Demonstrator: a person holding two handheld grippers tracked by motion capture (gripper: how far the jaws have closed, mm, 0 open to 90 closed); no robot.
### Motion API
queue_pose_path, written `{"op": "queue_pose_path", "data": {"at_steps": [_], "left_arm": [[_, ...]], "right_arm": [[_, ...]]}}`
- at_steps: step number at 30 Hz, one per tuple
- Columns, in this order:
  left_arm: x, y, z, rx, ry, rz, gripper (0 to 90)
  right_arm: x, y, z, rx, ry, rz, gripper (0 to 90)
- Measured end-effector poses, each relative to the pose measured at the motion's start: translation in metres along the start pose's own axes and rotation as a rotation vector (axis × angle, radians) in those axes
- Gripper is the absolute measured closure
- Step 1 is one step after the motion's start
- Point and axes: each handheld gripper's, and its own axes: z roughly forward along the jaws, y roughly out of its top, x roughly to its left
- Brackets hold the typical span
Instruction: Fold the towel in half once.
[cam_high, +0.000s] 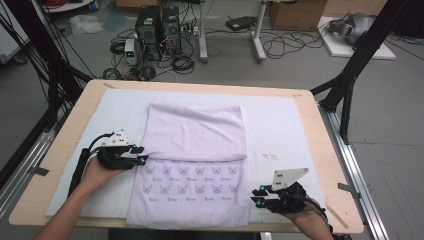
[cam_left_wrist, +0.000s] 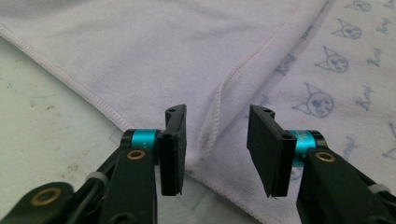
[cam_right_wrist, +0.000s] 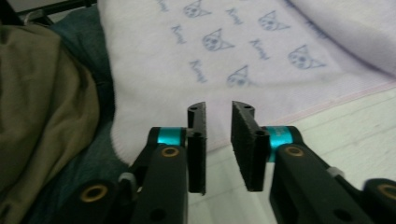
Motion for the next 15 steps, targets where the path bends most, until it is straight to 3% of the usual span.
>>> {"op": "queue_pose_path", "data": {"at_steps": [3,10,12,15], "left_arm": [[0.0,0.0,-0.002,-0.004,0.003,-0.001,56.1],[-0.001,0.0,-0.002,-0.012,0.006,-0.003,53.4],[-0.002,0.0,-0.002,-0.01,0.003,-0.004,52.7],[-0.002,0.0,-0.001,-0.017,0.002,-0.007,52.2]], "right_arm": [[-0.003,0.006,0.012,0.0,0.034,-0.028,72.9],[0.0,-0.001,0.044,0.073,0.107,-0.047,70.2],[0.003,-0.003,0.044,0.071,0.096,-0.076,70.6],[0.006,-0.005,0.04,0.085,0.126,-0.085,70.6]]}}
